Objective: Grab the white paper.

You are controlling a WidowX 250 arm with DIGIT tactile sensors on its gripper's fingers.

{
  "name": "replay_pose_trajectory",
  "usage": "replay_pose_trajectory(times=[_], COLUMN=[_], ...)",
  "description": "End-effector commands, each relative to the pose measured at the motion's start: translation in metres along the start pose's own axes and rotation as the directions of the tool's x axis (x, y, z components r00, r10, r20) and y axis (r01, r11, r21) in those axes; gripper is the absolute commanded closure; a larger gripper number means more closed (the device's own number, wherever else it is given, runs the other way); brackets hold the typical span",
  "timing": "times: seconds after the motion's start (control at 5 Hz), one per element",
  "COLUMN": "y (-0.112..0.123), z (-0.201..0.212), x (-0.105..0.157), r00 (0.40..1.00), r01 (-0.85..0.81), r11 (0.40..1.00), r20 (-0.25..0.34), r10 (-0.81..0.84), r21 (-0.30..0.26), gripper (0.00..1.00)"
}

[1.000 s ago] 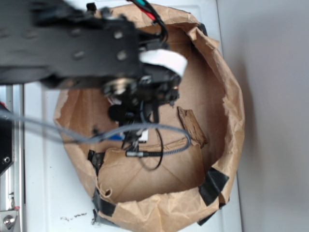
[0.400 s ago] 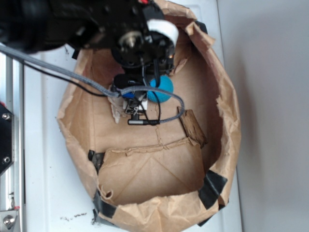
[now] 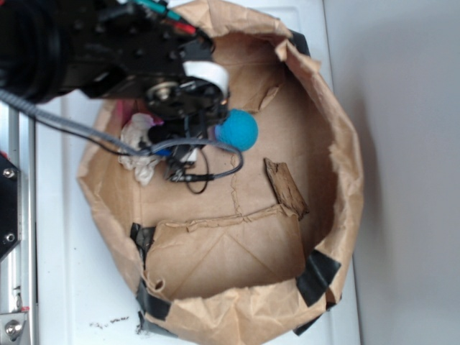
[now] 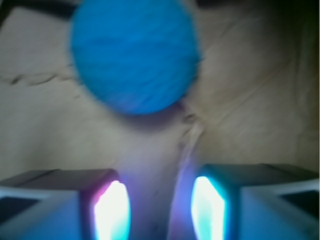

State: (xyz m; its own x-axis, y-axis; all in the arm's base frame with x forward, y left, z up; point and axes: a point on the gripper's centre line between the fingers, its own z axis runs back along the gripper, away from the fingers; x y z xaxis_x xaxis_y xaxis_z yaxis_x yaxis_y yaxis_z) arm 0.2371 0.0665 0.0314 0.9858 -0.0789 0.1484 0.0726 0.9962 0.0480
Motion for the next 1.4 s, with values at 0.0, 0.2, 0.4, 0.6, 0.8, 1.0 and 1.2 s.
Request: replay_pose_trajectory(times=[0.0,0.2,0.4,0.6,0.8,1.0,1.2], y=[0.01,0.013,0.011,0.005,0.0,-0.007,-0.016], z=[0.017,0.041,0.067,0.083,0.086,0.072,0.059], x=[0.006,0.006,0.002,-0.011,-0.022,-0.024,-0.022], r00=[0.998,0.995,0.99,0.987,0.981,0.977,0.974], r01=[-0.025,-0.027,0.001,0.068,0.124,0.166,0.181], r11=[0.999,0.998,0.992,0.984,0.976,0.972,0.974], r20=[0.051,0.095,0.137,0.158,0.172,0.159,0.159], r10=[0.024,0.032,0.016,-0.041,-0.093,-0.14,-0.159], r21=[0.02,-0.055,-0.124,-0.165,-0.18,-0.163,-0.135], gripper=[0.6,0.0,0.0,0.0,0.0,0.0,0.0])
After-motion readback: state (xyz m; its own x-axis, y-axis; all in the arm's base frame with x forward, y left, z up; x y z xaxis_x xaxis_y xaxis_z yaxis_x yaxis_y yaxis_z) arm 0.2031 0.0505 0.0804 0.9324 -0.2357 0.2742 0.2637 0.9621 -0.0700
